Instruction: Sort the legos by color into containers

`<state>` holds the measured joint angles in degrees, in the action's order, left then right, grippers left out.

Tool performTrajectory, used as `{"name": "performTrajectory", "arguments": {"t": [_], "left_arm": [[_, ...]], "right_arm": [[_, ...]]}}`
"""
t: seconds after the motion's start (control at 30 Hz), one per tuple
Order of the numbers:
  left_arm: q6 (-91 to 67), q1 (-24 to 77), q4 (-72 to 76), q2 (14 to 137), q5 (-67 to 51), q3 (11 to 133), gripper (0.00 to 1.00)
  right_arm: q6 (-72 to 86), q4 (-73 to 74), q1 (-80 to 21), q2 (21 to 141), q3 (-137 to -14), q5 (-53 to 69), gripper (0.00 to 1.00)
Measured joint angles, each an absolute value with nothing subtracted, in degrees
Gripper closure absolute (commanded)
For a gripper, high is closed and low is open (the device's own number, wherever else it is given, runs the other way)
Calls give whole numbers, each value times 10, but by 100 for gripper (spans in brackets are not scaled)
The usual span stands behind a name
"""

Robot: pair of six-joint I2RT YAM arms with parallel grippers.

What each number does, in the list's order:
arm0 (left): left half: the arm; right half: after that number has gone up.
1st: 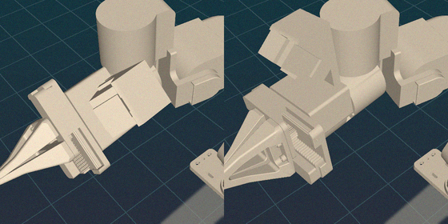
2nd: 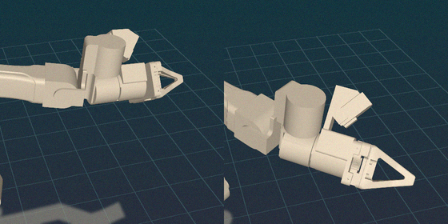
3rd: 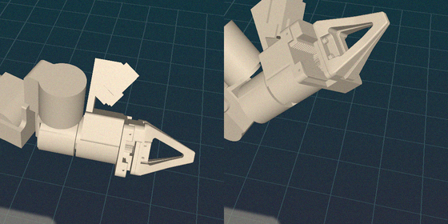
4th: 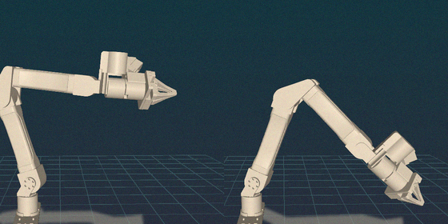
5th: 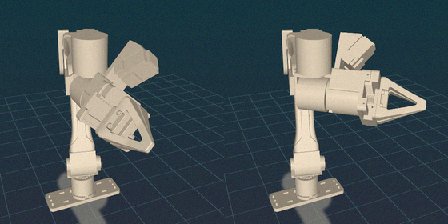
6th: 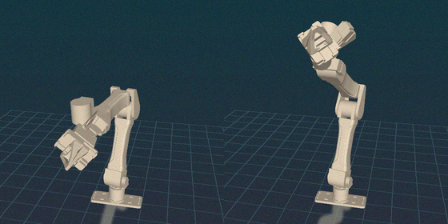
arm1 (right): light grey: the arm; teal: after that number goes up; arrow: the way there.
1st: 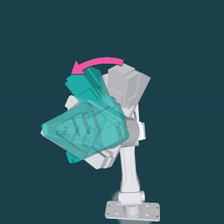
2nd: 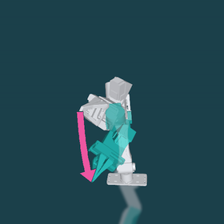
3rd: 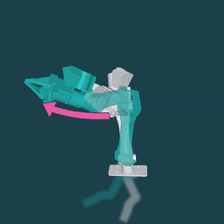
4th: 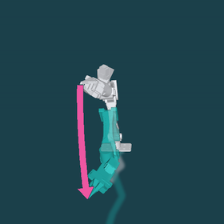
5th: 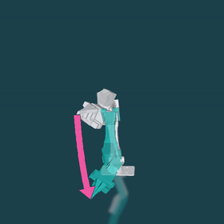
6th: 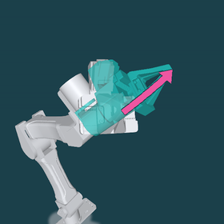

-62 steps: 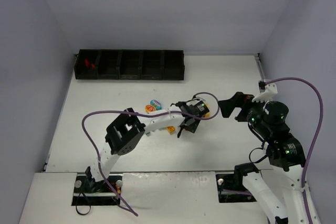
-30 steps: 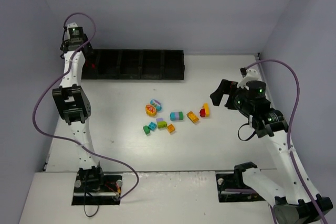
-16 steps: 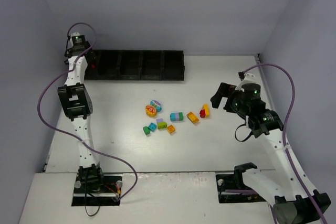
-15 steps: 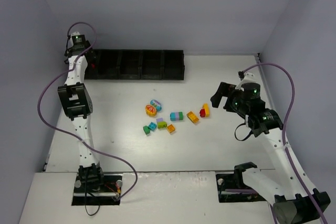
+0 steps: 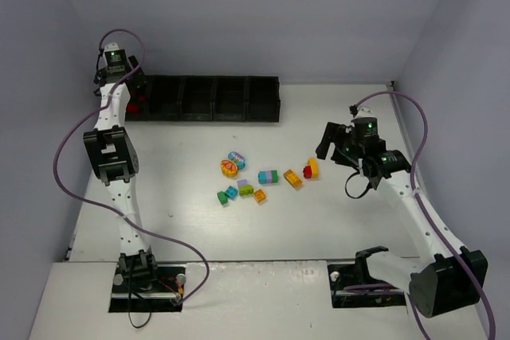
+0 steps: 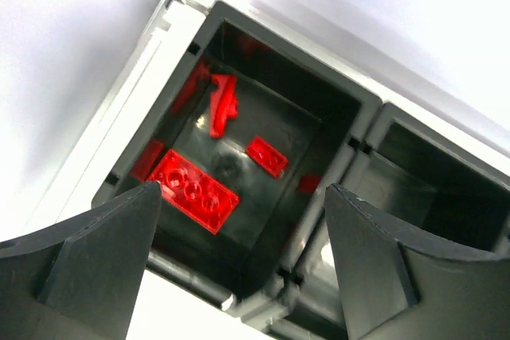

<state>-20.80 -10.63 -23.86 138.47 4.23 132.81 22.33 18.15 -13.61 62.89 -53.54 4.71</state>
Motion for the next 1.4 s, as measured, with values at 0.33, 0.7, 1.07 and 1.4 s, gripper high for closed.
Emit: {"name": "performTrajectory", "arguments": {"t": [0.33,0.7,1.07,1.4], "left_arm": [[-200,-38,-213,1145,-36,1072,23],[-195,266,-212,998,-107,853,23],[-202,300,-246,931,-117,779,23],[-204,323,-246,928,-134,779,23]], "right_arm": [[263,156,-136,735,-548,40,35],[292,134,-140,917,-601,6,38],[289,122,-154,998,-640,2,42],[286,122,-168,1021,-639,1,59]]}}
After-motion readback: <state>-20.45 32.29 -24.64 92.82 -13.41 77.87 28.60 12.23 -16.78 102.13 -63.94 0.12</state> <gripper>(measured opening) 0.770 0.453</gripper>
